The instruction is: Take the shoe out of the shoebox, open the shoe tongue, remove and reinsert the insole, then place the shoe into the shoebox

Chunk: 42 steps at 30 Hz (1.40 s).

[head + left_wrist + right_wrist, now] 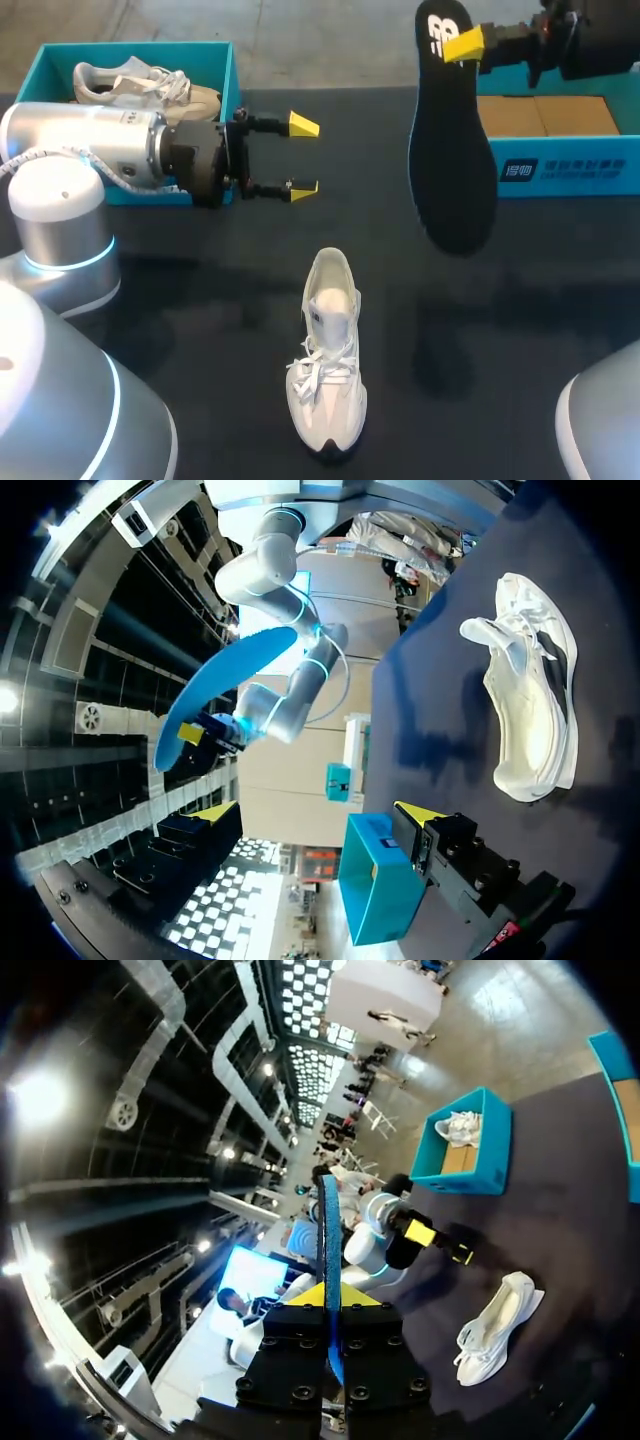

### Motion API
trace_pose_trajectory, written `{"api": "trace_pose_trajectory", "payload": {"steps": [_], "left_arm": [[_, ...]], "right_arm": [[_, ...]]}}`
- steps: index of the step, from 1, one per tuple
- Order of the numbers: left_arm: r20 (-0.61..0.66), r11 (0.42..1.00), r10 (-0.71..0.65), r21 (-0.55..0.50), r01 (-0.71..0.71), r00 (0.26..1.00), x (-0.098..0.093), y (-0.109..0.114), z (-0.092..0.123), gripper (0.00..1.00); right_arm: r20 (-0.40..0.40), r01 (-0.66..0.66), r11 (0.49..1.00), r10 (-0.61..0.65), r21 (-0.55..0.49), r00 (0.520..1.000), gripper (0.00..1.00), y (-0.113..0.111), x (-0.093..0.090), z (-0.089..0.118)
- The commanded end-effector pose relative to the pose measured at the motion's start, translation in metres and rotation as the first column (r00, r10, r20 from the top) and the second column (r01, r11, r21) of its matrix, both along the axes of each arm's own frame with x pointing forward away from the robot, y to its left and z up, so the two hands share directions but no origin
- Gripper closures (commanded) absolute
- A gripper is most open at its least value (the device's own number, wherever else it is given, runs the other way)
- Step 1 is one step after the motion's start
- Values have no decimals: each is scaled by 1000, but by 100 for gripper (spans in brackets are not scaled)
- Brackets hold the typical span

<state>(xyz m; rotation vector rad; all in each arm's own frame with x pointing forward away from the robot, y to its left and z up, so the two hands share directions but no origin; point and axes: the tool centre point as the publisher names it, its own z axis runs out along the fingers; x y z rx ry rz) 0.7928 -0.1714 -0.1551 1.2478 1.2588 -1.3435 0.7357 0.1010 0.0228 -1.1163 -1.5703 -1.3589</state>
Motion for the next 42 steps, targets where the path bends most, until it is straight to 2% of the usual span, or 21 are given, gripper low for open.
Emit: {"api": "trace_pose_trajectory", "payload": {"steps": [1,39,42], "left_arm": [[2,1000,2,-1,-2,1000,0,-2,-1,0],[2,1000,2,-1,-2,1000,0,-2,-1,0],[2,1000,2,-1,-2,1000,0,-2,-1,0]], "right_arm": [[-51,-71,996,68,-50,996,100,-1,25,-3],[-65,-60,996,56,-63,996,100,-3,28,-6],[-86,-24,996,17,-81,996,100,3,37,-8]]}}
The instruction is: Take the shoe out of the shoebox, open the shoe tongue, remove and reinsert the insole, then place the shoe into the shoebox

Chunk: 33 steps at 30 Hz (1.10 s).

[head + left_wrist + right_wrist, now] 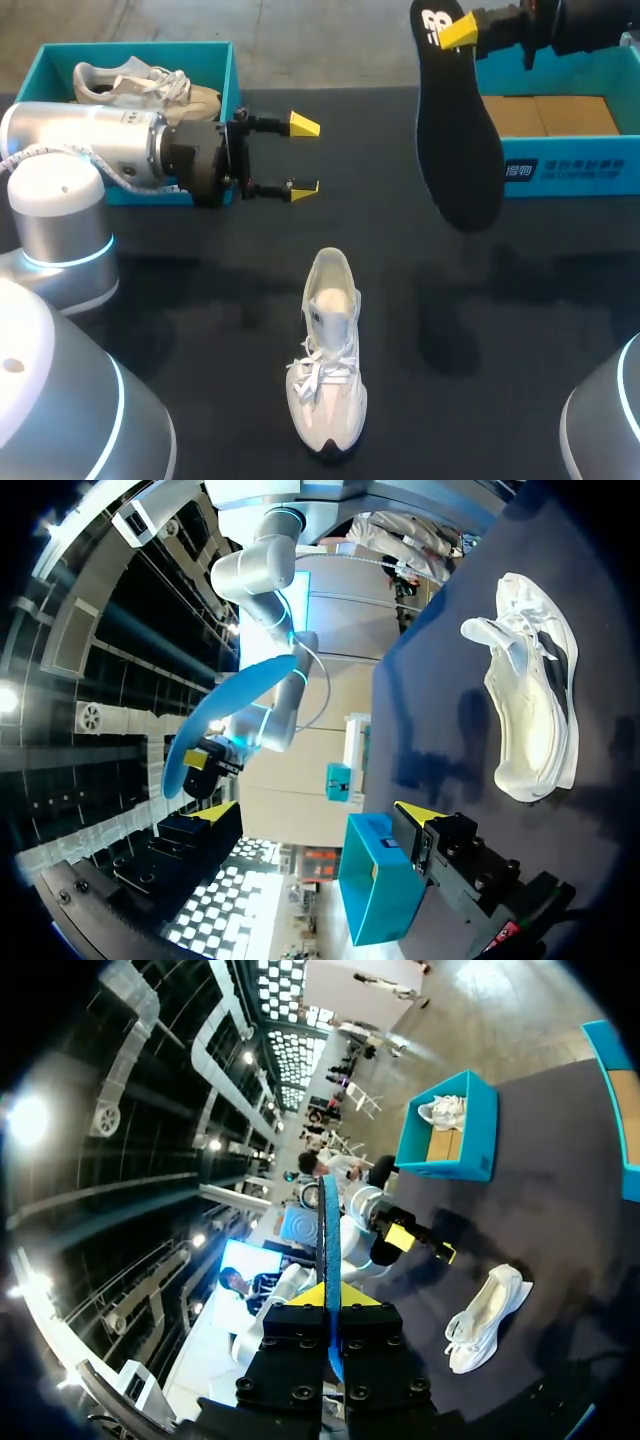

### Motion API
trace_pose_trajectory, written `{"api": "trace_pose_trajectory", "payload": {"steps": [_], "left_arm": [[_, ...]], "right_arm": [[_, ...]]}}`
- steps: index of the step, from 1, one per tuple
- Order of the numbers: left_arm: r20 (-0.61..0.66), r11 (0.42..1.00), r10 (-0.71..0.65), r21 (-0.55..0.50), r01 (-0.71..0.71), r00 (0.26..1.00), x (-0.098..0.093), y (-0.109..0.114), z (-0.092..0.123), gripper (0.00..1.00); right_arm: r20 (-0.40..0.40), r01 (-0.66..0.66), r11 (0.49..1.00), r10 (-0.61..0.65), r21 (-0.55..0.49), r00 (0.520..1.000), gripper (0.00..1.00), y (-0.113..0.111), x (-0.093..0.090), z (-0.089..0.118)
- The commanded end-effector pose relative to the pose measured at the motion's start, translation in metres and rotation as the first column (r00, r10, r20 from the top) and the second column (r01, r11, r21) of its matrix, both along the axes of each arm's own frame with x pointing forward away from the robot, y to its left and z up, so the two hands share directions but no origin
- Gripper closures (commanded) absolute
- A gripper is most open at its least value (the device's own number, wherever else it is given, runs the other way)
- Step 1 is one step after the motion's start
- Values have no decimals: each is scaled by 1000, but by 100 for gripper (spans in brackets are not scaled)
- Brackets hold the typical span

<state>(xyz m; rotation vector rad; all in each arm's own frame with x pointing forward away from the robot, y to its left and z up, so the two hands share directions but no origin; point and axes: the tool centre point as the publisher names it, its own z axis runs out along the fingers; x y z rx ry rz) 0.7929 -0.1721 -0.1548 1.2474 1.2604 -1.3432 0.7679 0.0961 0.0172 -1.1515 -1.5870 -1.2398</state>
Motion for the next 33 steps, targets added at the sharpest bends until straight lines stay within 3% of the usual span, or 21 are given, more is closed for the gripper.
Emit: {"api": "trace_pose_trajectory", "payload": {"steps": [1,11,17,25,33], "left_arm": [[3,1000,1,-2,-1,1000,0,-1,-1,0],[3,1000,1,-2,-1,1000,0,-1,-1,0],[3,1000,1,-2,-1,1000,0,-1,-1,0],[3,1000,1,-2,-1,1000,0,-1,-1,0],[3,1000,1,-2,-1,1000,0,-1,-1,0]], "right_arm": [[-30,33,999,-34,-38,999,100,10,9,-5],[-173,98,993,-107,-59,979,100,9,46,-51],[-214,84,995,-95,-56,972,100,7,71,-68],[-244,131,985,-154,-110,957,100,17,97,-76],[-263,156,982,-180,-109,948,100,17,99,-77]]}}
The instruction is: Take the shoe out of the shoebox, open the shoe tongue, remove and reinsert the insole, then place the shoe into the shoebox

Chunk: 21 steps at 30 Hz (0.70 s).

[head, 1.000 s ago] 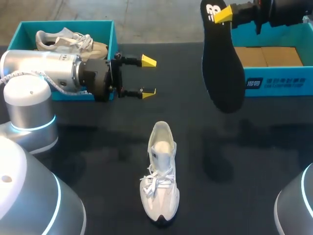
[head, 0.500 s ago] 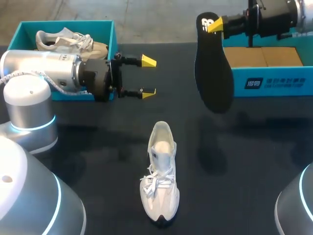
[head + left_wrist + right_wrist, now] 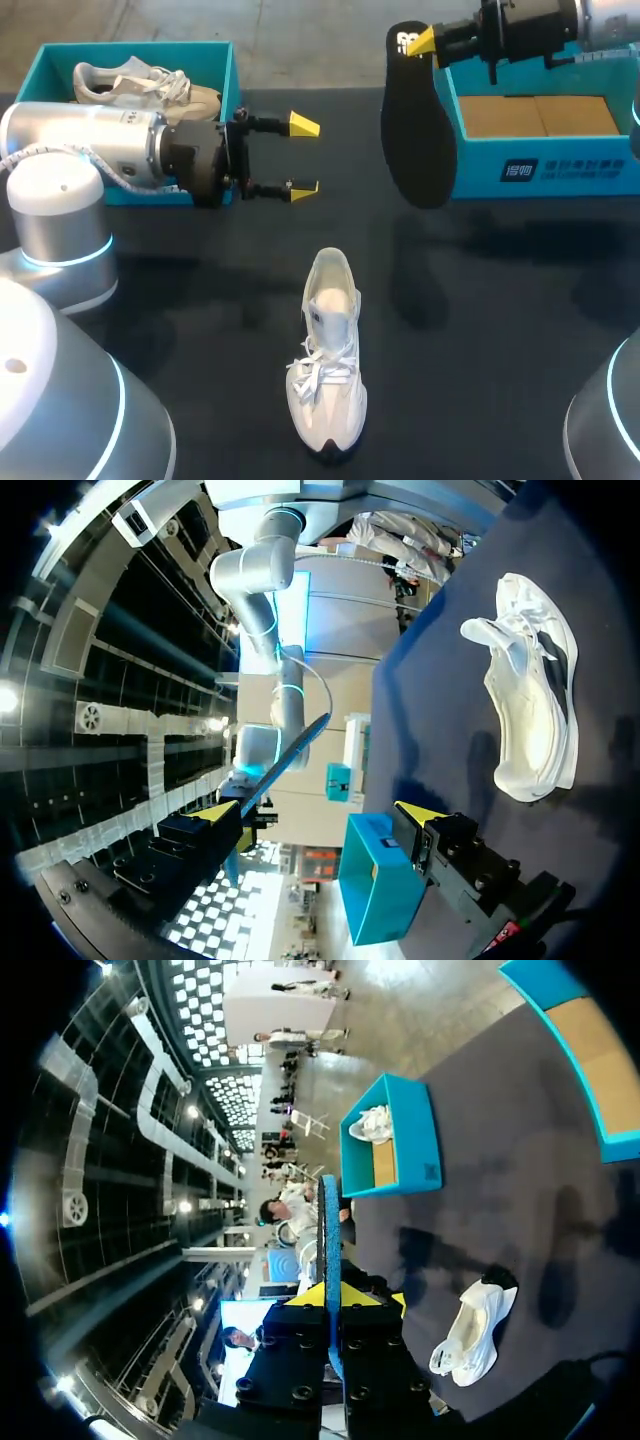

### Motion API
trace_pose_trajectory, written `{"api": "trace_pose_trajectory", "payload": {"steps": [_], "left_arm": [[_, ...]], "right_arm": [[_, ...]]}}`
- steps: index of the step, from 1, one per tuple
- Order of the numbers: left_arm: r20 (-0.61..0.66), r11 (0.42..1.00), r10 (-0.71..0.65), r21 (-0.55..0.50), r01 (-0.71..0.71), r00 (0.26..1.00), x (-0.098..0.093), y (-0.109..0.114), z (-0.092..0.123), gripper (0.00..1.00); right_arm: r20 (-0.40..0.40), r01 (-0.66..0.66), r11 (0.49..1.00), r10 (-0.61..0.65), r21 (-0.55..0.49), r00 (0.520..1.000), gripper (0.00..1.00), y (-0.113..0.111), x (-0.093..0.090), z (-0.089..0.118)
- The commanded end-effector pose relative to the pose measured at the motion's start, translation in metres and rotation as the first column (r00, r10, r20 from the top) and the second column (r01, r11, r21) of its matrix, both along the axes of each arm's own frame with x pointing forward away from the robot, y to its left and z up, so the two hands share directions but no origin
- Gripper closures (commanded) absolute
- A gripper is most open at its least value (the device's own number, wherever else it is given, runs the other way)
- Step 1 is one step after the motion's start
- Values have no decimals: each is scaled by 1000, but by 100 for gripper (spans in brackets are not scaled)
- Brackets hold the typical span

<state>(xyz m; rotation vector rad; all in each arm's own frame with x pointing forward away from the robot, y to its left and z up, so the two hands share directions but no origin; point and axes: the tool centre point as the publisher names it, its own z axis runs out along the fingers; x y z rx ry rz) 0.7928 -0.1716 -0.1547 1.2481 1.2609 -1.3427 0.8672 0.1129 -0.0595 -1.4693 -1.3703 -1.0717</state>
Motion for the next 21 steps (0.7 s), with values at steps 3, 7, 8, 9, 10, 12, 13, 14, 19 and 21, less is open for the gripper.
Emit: {"api": "trace_pose_trajectory", "payload": {"steps": [3,7,8,9,10,12,13,14,19,21], "left_arm": [[2,1000,1,-3,-1,1000,0,-1,-1,0],[2,1000,1,-3,-1,1000,0,-1,-1,0],[2,1000,1,-3,-1,1000,0,-1,-1,0],[2,1000,1,-3,-1,1000,0,-1,-1,0],[2,1000,1,-3,-1,1000,0,-1,-1,0],[2,1000,1,-3,-1,1000,0,-1,-1,0],[2,1000,1,-3,-1,1000,0,-1,-1,0],[2,1000,1,-3,-1,1000,0,-1,-1,0],[2,1000,1,-3,-1,1000,0,-1,-1,0],[2,1000,1,-3,-1,1000,0,-1,-1,0]], "right_arm": [[0,2,1000,-2,-1,1000,100,0,0,-1],[-6,-8,1000,8,0,1000,100,10,3,-5],[-8,-10,1000,10,18,1000,100,14,6,-6],[-9,-11,999,12,30,1000,100,18,8,-7],[-12,-11,999,11,31,1000,100,21,10,-7],[-37,-13,999,15,32,999,100,25,12,-11],[-44,-10,999,12,42,999,100,26,12,-14],[-67,-5,999,7,38,998,100,27,13,-17],[-115,13,999,-8,43,993,100,31,16,-32],[-135,27,999,-21,43,991,100,31,18,-38]]}}
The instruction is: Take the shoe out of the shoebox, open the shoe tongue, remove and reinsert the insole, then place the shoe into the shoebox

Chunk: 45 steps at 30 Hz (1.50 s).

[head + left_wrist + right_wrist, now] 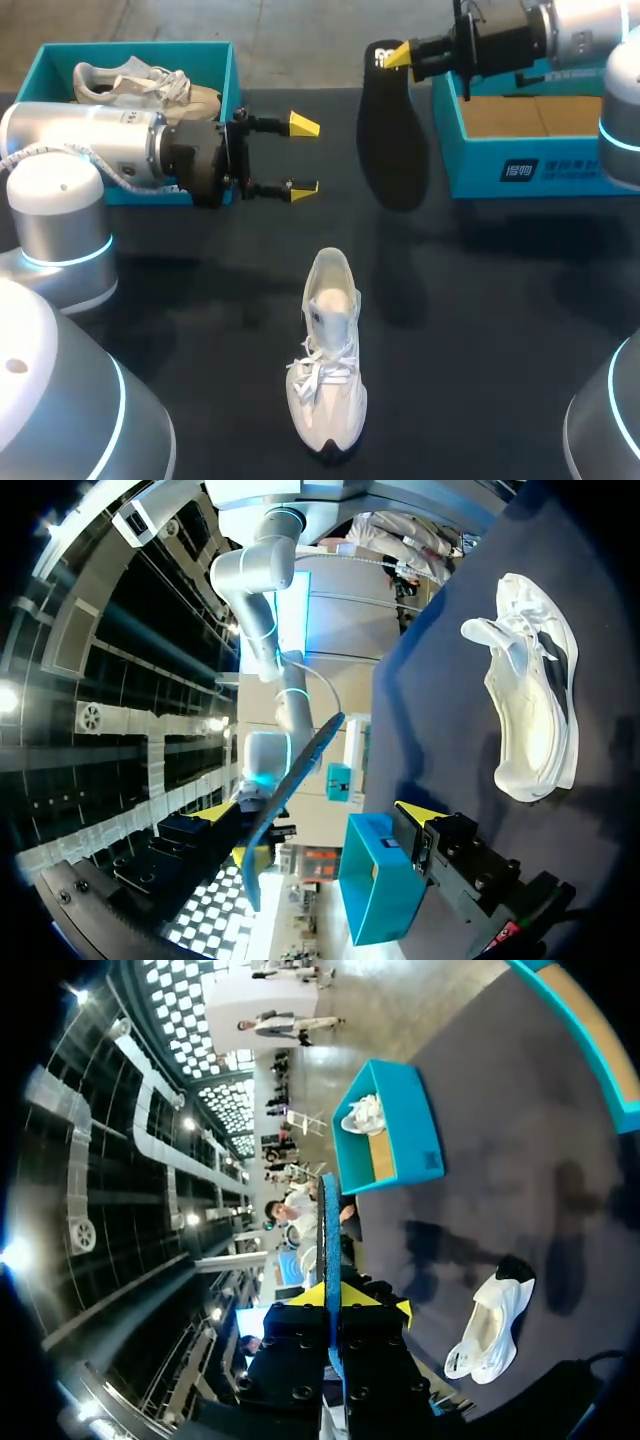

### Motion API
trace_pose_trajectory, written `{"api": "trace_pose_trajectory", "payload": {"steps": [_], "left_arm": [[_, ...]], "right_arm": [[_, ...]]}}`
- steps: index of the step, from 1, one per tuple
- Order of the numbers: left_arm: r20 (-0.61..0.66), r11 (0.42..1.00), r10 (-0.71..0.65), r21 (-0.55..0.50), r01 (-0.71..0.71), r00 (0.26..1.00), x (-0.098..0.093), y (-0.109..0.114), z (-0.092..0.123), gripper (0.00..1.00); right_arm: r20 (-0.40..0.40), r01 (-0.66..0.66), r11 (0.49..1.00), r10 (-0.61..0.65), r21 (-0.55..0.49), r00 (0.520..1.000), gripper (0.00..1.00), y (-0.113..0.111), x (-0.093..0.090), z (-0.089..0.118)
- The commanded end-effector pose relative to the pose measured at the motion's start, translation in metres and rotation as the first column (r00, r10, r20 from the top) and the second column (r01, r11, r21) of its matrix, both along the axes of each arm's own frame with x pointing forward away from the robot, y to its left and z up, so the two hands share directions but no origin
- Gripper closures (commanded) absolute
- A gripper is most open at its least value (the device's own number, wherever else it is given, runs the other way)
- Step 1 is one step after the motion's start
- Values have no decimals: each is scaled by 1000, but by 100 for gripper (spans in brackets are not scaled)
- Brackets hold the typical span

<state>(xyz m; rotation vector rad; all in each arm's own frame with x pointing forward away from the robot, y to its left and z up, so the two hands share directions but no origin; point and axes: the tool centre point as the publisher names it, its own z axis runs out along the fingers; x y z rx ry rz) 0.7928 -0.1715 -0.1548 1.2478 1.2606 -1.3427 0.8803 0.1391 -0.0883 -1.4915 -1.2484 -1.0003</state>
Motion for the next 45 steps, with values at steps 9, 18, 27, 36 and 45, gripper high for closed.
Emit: {"api": "trace_pose_trajectory", "payload": {"steps": [9,18,27,36,45], "left_arm": [[2,1000,1,-3,-1,1000,0,-2,-1,0],[2,1000,1,-3,-1,1000,0,-2,-1,0],[26,999,16,-32,-15,1000,4,-9,-1,0],[87,998,33,-49,-28,996,7,-32,-1,0],[126,998,20,-67,-12,992,6,-50,1,15]], "right_arm": [[-109,27,1000,-27,4,994,100,6,8,-22],[-146,28,1000,-29,-8,989,100,7,8,-23],[-146,28,1000,-29,-8,989,100,7,8,-23],[-146,28,1000,-29,-8,989,100,7,8,-23],[-146,28,1000,-29,-8,989,100,7,8,-23]]}}
